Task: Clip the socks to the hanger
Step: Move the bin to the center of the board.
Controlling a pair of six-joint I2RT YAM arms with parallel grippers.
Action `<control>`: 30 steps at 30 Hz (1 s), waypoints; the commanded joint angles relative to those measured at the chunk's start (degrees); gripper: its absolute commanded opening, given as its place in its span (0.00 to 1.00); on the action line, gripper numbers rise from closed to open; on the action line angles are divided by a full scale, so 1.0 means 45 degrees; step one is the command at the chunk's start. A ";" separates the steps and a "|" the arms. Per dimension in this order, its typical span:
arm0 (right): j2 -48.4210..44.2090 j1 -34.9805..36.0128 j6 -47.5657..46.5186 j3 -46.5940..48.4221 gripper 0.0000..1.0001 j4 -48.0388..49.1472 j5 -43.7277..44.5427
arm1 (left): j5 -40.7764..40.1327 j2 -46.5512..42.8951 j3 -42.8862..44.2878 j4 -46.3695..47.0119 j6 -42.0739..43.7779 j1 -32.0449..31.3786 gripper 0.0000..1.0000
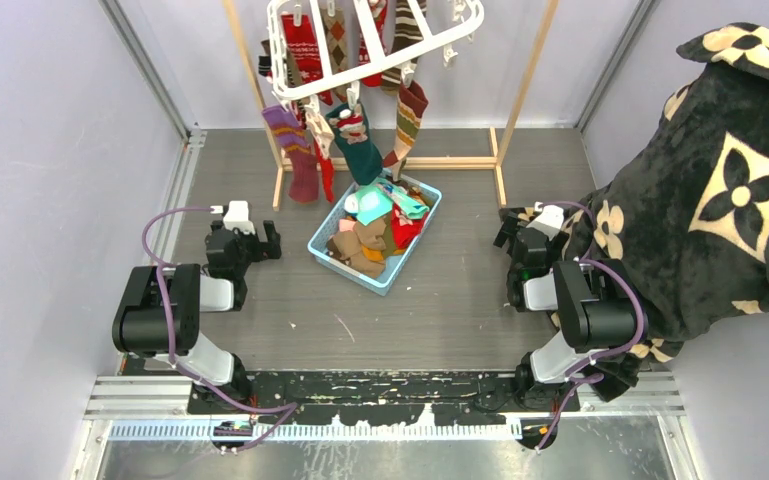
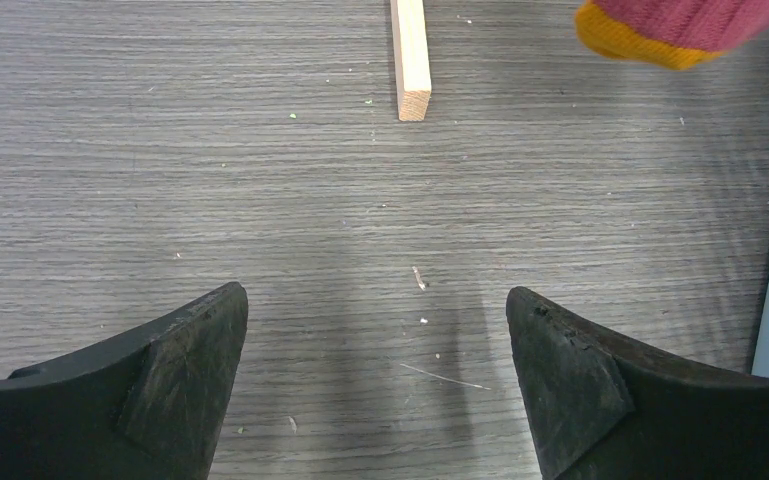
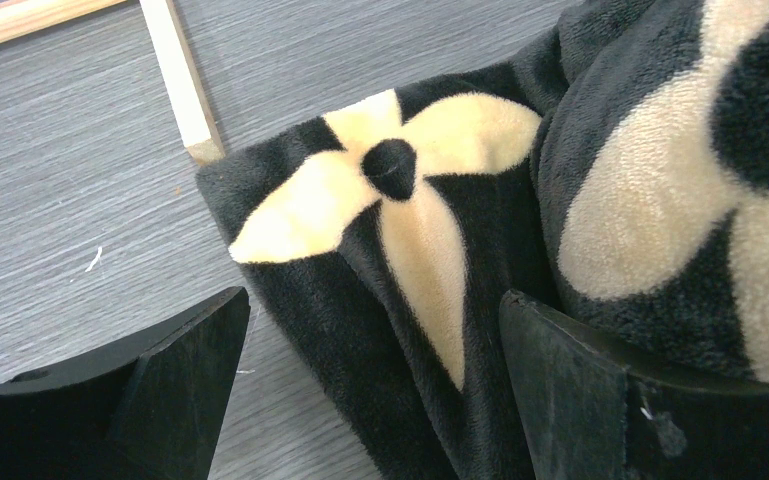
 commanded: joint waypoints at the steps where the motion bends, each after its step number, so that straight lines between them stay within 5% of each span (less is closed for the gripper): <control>1: -0.0275 -0.0042 0.0065 0.0259 1.00 0.0485 0.0091 | 0.0087 -0.0178 0.0324 0.0488 0.0257 -0.0039 1.00; 9: -0.0587 -0.0023 0.0216 0.0277 1.00 0.0365 0.0666 | -0.0061 -0.0152 0.0388 0.0379 0.0301 -0.0107 1.00; 13: -0.3004 0.0047 0.0619 0.1459 1.00 -0.4073 0.1290 | 0.0180 -0.0362 0.0374 0.0206 0.0331 -0.0085 1.00; 16: -0.4549 0.0039 0.2189 0.2173 1.00 -0.6473 0.0802 | 0.0117 -0.1097 0.1468 -0.2330 0.0327 -0.0078 1.00; 18: -0.5290 0.0005 0.5279 0.2062 1.00 -0.6621 0.0977 | 0.0039 -0.1485 0.2464 -0.4617 0.0480 -0.0049 1.00; 20: -0.5955 -0.0262 0.7184 0.2390 1.00 -0.7653 -0.0894 | 0.0151 -0.1859 0.3208 -0.6403 0.0721 -0.0002 1.00; 24: -0.5690 -0.0110 0.7613 0.2533 1.00 -0.6814 -0.4194 | 0.1812 -0.2739 0.4023 -0.8725 0.0261 0.0592 1.00; 26: -0.5606 0.0924 0.6994 0.3145 1.00 -0.7845 -0.3550 | 0.2346 -0.3160 0.4511 -1.0009 0.0179 0.0687 1.00; 30: -0.4754 0.3750 0.5633 0.4771 0.83 -0.9583 -0.1984 | 0.3026 -0.3652 0.5376 -1.1853 -0.0017 0.0709 1.00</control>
